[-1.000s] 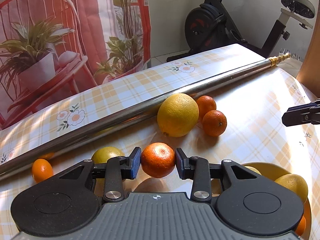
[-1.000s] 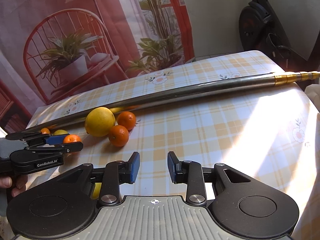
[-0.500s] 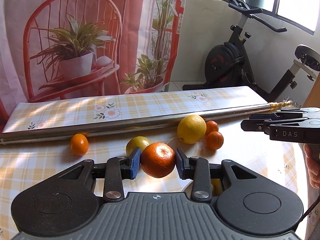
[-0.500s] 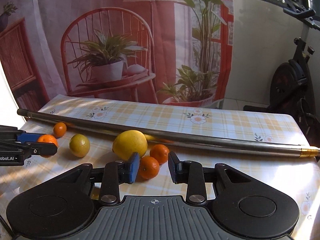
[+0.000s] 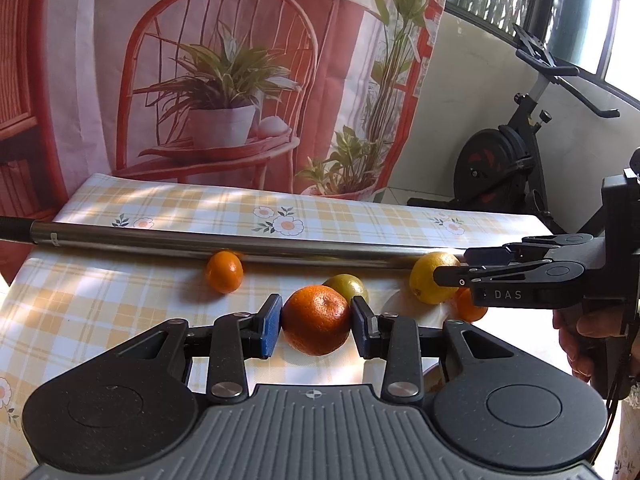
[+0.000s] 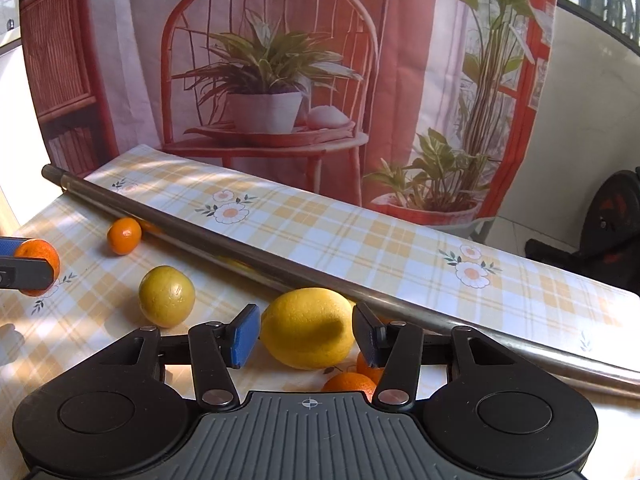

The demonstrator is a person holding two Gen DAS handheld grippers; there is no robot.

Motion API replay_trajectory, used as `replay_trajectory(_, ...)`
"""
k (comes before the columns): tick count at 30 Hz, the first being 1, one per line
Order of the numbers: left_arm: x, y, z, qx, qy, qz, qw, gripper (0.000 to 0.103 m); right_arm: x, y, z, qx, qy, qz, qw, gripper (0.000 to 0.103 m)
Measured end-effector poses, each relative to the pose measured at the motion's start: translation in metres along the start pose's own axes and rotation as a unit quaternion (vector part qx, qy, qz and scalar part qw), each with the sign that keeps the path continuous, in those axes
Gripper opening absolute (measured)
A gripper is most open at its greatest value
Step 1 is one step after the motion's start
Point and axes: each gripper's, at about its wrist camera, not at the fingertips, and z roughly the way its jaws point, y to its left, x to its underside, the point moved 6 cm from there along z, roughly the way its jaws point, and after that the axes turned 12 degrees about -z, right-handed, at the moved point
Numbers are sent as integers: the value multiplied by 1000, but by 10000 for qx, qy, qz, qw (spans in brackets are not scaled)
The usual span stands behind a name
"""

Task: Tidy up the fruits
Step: 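Grasp the yellow lemon with the right gripper while the left holds the tangerine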

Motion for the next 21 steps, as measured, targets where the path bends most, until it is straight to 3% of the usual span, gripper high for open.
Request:
replay_trajectory(4, 5, 4, -3, -23, 38, -1, 10000, 39, 0, -3, 9, 45, -5, 84, 10000, 54)
replay_trajectory(21, 12, 8, -4, -7, 166, -181, 9997, 39, 3, 1, 28, -98, 348, 281, 9990, 57)
